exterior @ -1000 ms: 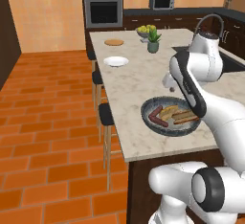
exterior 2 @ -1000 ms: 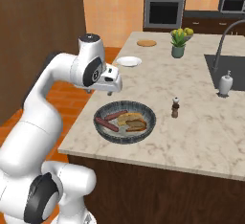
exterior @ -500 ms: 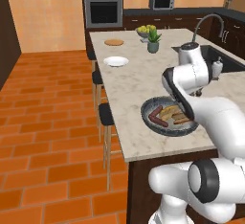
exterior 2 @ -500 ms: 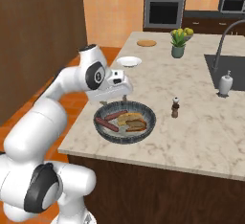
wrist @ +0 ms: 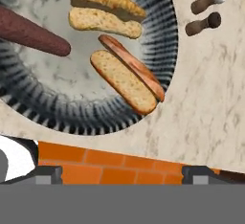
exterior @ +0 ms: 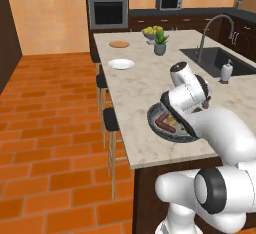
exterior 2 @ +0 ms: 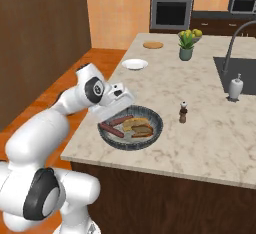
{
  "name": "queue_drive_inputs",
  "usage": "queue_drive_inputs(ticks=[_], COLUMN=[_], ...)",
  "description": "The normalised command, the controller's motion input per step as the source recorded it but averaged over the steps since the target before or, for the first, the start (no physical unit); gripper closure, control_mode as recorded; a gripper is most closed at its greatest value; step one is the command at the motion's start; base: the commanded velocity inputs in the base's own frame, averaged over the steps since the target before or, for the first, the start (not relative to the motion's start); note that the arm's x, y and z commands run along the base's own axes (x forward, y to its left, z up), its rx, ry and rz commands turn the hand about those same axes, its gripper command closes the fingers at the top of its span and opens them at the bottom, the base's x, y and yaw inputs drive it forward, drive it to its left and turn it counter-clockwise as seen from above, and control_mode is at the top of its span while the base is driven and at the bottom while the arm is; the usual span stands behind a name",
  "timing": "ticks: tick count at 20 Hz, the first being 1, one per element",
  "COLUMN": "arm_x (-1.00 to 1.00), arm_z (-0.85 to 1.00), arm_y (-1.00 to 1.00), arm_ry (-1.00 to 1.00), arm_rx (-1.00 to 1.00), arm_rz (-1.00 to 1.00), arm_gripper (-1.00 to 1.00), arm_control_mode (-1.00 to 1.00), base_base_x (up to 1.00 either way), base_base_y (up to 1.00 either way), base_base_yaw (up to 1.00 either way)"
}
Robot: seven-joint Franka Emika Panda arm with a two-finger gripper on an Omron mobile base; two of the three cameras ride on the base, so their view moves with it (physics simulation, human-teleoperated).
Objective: Place one bun and one sausage from the bowl on each plate.
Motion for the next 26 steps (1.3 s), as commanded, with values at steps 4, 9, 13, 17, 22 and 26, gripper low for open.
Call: queue_drive_inputs(ticks=[4,9,13,17,22,26], arm_x=[0.54,0.39,0.17,0.06,0.06,0.08], arm_z=[-0.47,-0.23,-0.34,-0.35,-0.31,-0.23], arm_y=[-0.06,-0.31,-0.4,-0.2,-0.12,-0.08], arm_ry=[0.33,0.24,0.17,0.01,-0.01,-0.03], arm_rx=[-0.08,0.0,0.0,0.02,0.02,0.06], arm_rz=[0.14,0.12,0.14,0.14,0.13,0.12], arm_gripper=[-1.0,-1.0,-1.0,-1.0,-1.0,-1.0], arm_control_mode=[-1.0,-1.0,-1.0,-1.0,-1.0,-1.0], base_base_x=[0.0,0.0,0.0,0.0,0.0,0.0], base_base_y=[0.0,0.0,0.0,0.0,0.0,0.0], base_base_yaw=[0.0,0.0,0.0,0.0,0.0,0.0])
